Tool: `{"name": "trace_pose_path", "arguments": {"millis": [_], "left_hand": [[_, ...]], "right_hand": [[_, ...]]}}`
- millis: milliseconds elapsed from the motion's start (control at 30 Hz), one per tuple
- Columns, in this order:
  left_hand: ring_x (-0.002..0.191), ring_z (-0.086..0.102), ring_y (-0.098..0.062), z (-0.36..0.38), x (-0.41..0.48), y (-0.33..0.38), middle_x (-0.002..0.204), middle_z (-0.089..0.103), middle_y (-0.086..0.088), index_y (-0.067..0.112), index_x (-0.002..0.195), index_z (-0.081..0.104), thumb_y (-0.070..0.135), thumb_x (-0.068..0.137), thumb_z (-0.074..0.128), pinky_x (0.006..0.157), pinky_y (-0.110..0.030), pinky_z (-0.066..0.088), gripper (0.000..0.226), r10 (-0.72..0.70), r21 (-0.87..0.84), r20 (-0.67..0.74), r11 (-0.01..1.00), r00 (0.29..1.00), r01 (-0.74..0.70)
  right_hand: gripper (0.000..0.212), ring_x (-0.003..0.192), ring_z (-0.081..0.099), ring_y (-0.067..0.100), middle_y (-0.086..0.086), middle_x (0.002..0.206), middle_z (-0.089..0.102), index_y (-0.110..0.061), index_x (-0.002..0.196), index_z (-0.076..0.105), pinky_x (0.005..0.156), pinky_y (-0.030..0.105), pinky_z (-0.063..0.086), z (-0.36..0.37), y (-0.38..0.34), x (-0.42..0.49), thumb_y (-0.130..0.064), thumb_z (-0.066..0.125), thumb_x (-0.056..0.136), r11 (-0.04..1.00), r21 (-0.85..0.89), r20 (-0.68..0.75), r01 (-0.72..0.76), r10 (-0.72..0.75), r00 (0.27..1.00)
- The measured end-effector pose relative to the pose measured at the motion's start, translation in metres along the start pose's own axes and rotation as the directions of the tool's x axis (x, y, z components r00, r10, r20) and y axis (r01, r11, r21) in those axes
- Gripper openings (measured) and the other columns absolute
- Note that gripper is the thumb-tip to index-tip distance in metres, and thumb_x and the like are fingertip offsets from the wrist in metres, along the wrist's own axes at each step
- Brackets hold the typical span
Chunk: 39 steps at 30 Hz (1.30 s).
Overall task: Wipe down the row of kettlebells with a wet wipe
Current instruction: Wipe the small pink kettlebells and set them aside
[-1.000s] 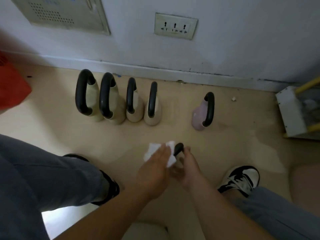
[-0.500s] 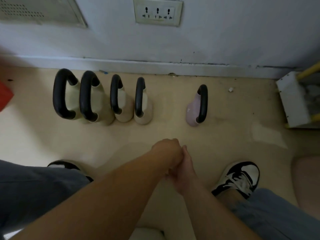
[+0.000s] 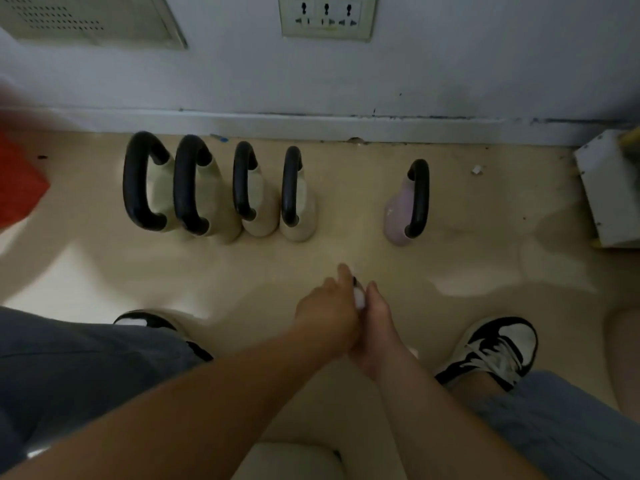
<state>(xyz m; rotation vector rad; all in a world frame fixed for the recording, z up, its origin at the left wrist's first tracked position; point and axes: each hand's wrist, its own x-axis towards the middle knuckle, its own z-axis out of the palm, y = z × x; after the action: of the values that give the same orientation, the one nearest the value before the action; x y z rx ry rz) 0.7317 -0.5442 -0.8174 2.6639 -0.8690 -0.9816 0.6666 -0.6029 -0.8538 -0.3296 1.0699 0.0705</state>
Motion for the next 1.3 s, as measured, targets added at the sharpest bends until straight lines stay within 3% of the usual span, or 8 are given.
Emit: {"name": "trace_pose_path", "arguments": {"millis": [100, 333, 500, 733, 967, 1067, 1167, 1300], "left_hand": [[0.11, 0.058, -0.036, -0.012, 0.031, 0.025, 0.125, 0.055, -0.017, 0.013, 0.132, 0.038, 0.045, 0.099, 0.039, 0.092, -0.043, 0.048, 0.047, -0.121, -0.01, 0.127, 0.992, 0.985, 0.123], [0.101, 0.055, -0.017, 0.037, -0.068, -0.069, 0.127, 0.054, -0.003, 0.024, 0.159, 0.001, 0.024, 0.098, 0.042, 0.083, -0.028, 0.049, 0.073, 0.248, 0.034, -0.187, 0.969, 0.951, -0.246], [0.102, 0.054, -0.019, 0.039, -0.063, -0.061, 0.124, 0.055, -0.006, 0.016, 0.157, 0.002, 0.031, 0.1, 0.045, 0.088, -0.03, 0.049, 0.073, 0.265, 0.109, -0.188, 0.963, 0.946, -0.248], [0.118, 0.051, -0.035, -0.018, 0.017, 0.019, 0.133, 0.047, -0.015, 0.015, 0.149, 0.023, 0.028, 0.096, 0.046, 0.096, -0.044, 0.045, 0.06, -0.06, -0.034, 0.104, 0.997, 0.993, 0.063], [0.121, 0.038, 0.008, 0.024, -0.087, -0.053, 0.136, 0.036, 0.03, 0.057, 0.144, 0.011, 0.039, 0.105, 0.034, 0.094, -0.013, 0.031, 0.048, -0.007, -0.442, -0.167, 0.895, 0.986, -0.068], [0.136, 0.044, -0.015, 0.013, -0.063, -0.071, 0.15, 0.045, 0.007, 0.033, 0.151, 0.035, 0.061, 0.098, 0.018, 0.107, -0.028, 0.038, 0.063, -0.055, -0.412, -0.08, 0.911, 0.995, 0.017], [0.15, 0.018, -0.024, -0.021, -0.026, -0.063, 0.164, 0.018, -0.005, 0.025, 0.153, 0.035, 0.055, 0.103, 0.02, 0.12, -0.037, 0.018, 0.06, -0.212, -0.346, -0.095, 0.923, 0.973, 0.167], [0.118, 0.044, -0.018, -0.041, -0.014, -0.044, 0.127, 0.042, -0.002, 0.025, 0.146, 0.045, 0.046, 0.102, 0.034, 0.099, -0.032, 0.043, 0.05, -0.009, -0.212, -0.378, 0.974, 0.926, -0.077]], "right_hand": [[0.063, 0.118, 0.068, 0.035, 0.012, 0.123, 0.075, -0.024, 0.124, 0.073, 0.106, 0.061, 0.048, -0.004, -0.003, -0.001, -0.073, 0.047, 0.094, 1.0, -0.021, -0.047, -0.016, 0.015, 0.999], [0.063, 0.105, 0.069, 0.029, 0.006, 0.091, 0.081, -0.025, 0.081, 0.085, 0.107, 0.048, 0.048, -0.003, 0.001, 0.001, -0.059, 0.039, 0.105, 0.999, -0.038, -0.05, -0.002, 0.0, 0.999], [0.057, 0.108, 0.072, 0.029, 0.009, 0.104, 0.079, -0.017, 0.103, 0.079, 0.098, 0.044, 0.053, -0.005, 0.006, 0.009, -0.063, 0.046, 0.1, 0.996, -0.083, -0.069, -0.031, 0.025, 0.997], [0.053, 0.129, 0.061, 0.039, 0.015, 0.133, 0.069, -0.022, 0.132, 0.069, 0.096, 0.047, 0.051, -0.002, -0.001, 0.001, -0.059, 0.046, 0.1, 0.99, -0.142, -0.041, -0.002, -0.004, 0.999], [0.057, 0.111, 0.067, 0.033, 0.013, 0.13, 0.064, -0.013, 0.127, 0.068, 0.068, 0.043, 0.062, 0.0, 0.005, 0.008, -0.058, 0.066, 0.093, 0.998, -0.002, -0.13, -0.061, 0.06, 0.99], [0.067, 0.113, 0.067, 0.039, 0.017, 0.134, 0.064, -0.015, 0.129, 0.068, 0.07, 0.05, 0.064, 0.0, 0.009, 0.005, -0.064, 0.073, 0.084, 0.997, 0.002, -0.155, -0.076, 0.075, 0.985], [0.062, 0.114, 0.065, 0.038, 0.015, 0.131, 0.064, -0.017, 0.128, 0.066, 0.073, 0.051, 0.064, 0.001, 0.008, 0.004, -0.061, 0.074, 0.085, 0.998, 0.029, -0.152, -0.059, 0.063, 0.986], [0.066, 0.124, 0.06, 0.037, 0.013, 0.14, 0.059, -0.016, 0.137, 0.06, 0.097, 0.057, 0.057, 0.009, 0.007, 0.0, -0.059, 0.072, 0.088, 0.994, 0.092, -0.149, -0.061, 0.074, 0.986]]}}
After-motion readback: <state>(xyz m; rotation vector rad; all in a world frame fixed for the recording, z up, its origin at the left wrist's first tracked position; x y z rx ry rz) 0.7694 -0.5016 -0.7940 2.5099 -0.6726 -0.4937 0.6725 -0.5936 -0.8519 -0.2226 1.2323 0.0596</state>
